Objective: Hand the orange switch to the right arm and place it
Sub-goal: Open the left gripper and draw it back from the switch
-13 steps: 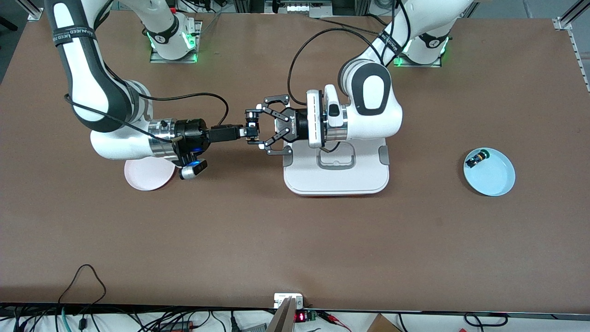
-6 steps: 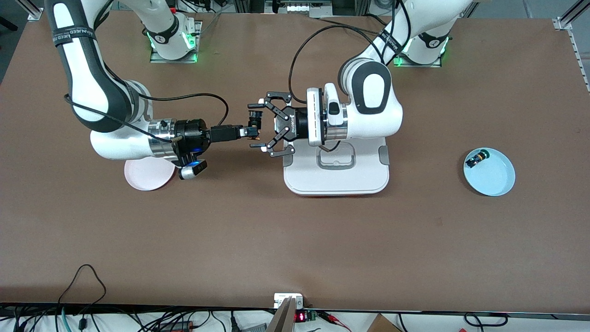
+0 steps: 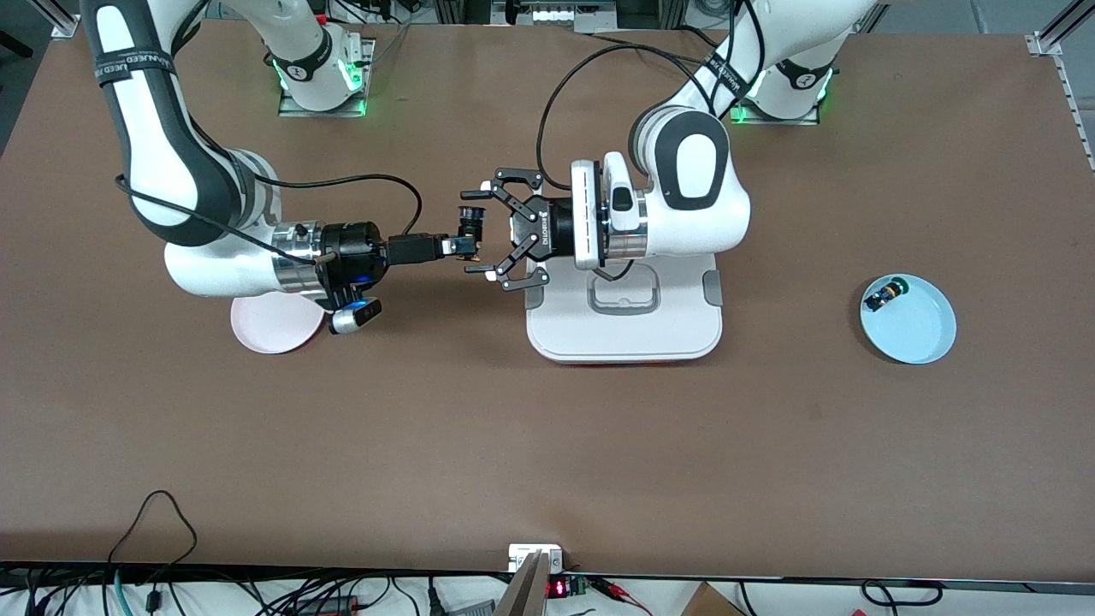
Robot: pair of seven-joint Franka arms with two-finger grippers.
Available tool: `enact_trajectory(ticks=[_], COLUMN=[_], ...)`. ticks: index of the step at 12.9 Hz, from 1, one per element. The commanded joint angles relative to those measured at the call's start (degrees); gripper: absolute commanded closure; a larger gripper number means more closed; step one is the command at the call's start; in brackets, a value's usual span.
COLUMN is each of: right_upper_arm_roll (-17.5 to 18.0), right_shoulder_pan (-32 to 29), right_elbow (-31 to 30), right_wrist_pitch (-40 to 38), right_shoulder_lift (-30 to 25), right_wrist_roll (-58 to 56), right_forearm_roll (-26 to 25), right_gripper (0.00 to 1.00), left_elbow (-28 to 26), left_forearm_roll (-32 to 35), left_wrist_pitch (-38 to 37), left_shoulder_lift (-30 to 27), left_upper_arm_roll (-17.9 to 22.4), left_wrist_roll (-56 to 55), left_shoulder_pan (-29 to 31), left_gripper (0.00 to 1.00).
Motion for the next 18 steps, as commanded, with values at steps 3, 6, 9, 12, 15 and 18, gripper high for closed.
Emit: enact_trajectory(ticks=[3, 6, 9, 12, 15, 18], right_upper_arm_roll=[0.12, 0.12, 0.12, 0.21, 0.12, 0.12], right_shoulder_pan=[-0.48, -1.35, -3.02, -4.34, -4.61, -4.78], right_elbow=[0.74, 0.66, 0.66, 0.74, 0.92, 1.01], right_wrist_pitch=[-0.69, -1.74, -4.20, -5.88, -6.67, -8.42], right_shoulder_lift=[-0.69, -1.66, -1.92, -2.45, -3.85, -4.56], right_wrist_roll=[-0.50, -0.33, -0.33, -0.50, -2.51, -6.72], right_forearm_roll=[-1.98, -3.91, -7.42, -12.42, -22.43, -30.35], right_gripper=[0.94, 0.95, 0.95, 0.95, 0.95, 0.95], left_elbow=[-1.20, -1.20, -1.20, -0.85, -0.59, -0.50], left_forearm_roll=[2.10, 7.98, 13.44, 22.56, 37.58, 49.63], left_wrist_pitch=[-0.32, -3.47, -5.06, -8.74, -16.90, -25.07], left_shoulder_lift=[-2.21, -3.35, -4.41, -5.20, -6.69, -7.05], left_upper_arm_roll=[0.30, 0.30, 0.30, 0.39, 0.39, 0.74], left_wrist_roll=[-2.72, -9.40, -16.78, -26.60, -38.56, -44.30], left_shoulder_pan=[0.48, 2.31, 3.55, 5.22, 8.73, 11.19], left_gripper=[0.00, 0.00, 0.00, 0.00, 0.00, 0.00])
